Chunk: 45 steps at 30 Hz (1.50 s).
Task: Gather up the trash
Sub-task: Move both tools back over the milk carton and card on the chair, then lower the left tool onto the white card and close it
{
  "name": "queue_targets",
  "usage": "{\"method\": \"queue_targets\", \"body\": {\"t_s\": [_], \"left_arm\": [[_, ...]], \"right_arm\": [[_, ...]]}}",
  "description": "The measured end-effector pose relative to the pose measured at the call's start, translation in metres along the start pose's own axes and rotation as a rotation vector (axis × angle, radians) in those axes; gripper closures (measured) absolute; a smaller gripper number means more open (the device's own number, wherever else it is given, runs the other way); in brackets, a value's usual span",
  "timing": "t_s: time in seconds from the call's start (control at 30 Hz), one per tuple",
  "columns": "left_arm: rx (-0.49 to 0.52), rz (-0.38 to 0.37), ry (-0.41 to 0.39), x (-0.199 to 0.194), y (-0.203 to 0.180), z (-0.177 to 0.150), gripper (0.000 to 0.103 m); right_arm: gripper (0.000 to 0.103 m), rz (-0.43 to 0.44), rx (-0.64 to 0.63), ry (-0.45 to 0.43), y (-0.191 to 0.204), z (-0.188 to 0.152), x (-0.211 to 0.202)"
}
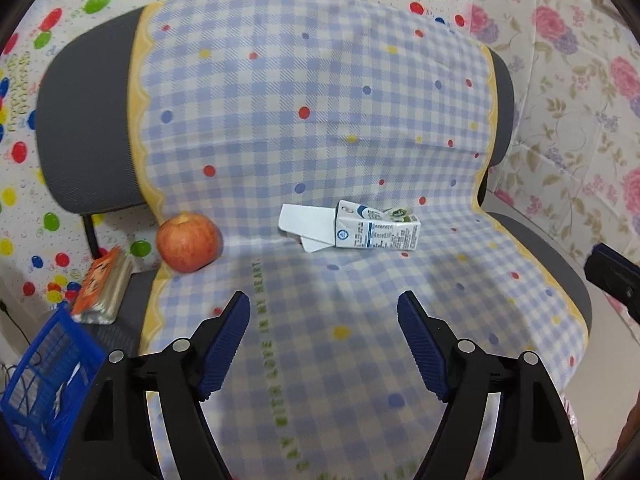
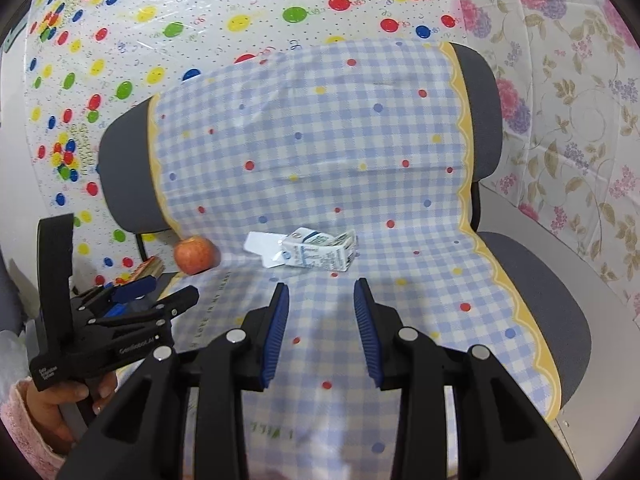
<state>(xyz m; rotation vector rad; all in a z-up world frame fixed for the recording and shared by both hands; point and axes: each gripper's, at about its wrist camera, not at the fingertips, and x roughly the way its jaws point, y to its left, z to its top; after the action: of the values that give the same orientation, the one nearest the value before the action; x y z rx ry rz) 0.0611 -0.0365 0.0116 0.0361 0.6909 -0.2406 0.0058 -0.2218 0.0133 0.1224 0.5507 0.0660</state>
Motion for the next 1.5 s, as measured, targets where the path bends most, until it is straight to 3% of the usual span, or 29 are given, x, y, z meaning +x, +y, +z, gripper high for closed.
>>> {"method": "queue_targets", "body": {"t_s": [0.2,0.37,0.73,0.87,1.03,1.13,1.37,1.43,1.5], "left_arm": [[-0.002,-0.009,0.013,0.054,-0.010,0.028,0.029],[0.000,-0.040,0.055,0.109,-0.015,0.050,0.044],[0.047,-0.015,0.145,0.196,-0.034,0.077,0.044],[0.054,-0.115,0.192,0.211,-0.035,0.082,0.042],[0.076,-0.176,0.226,0.207,-0.038,0.075,0.044],[0.152,-0.156,0.206,0.179,-0.049,0.059,0.045],[0.169,-0.167,0.218,0.109,-0.065,0.018,0.047],[0.158,-0.184,0.213,0.097,-0.061,0.013,0.041],[0.129,-0.153,0.160,0.089,-0.047,0.016,0.031]], "right_arm": [[0.069,-0.085,-0.006,-0.042,-0.014,0.000,0.016],[0.069,-0.133,0.002,-0.045,-0.030,-0.004,0.031],[0.069,-0.204,0.061,-0.004,-0.068,-0.017,0.046],[0.069,-0.193,0.076,0.007,-0.073,-0.019,0.045],[0.069,-0.181,0.085,0.009,-0.072,-0.022,0.035],[0.069,-0.178,0.093,0.012,-0.074,-0.025,0.029],[0.069,-0.159,0.104,0.012,-0.073,-0.031,0.016],[0.069,-0.151,0.103,0.012,-0.071,-0.032,0.013],[0.069,-0.146,0.094,0.002,-0.068,-0.031,0.006]]}}
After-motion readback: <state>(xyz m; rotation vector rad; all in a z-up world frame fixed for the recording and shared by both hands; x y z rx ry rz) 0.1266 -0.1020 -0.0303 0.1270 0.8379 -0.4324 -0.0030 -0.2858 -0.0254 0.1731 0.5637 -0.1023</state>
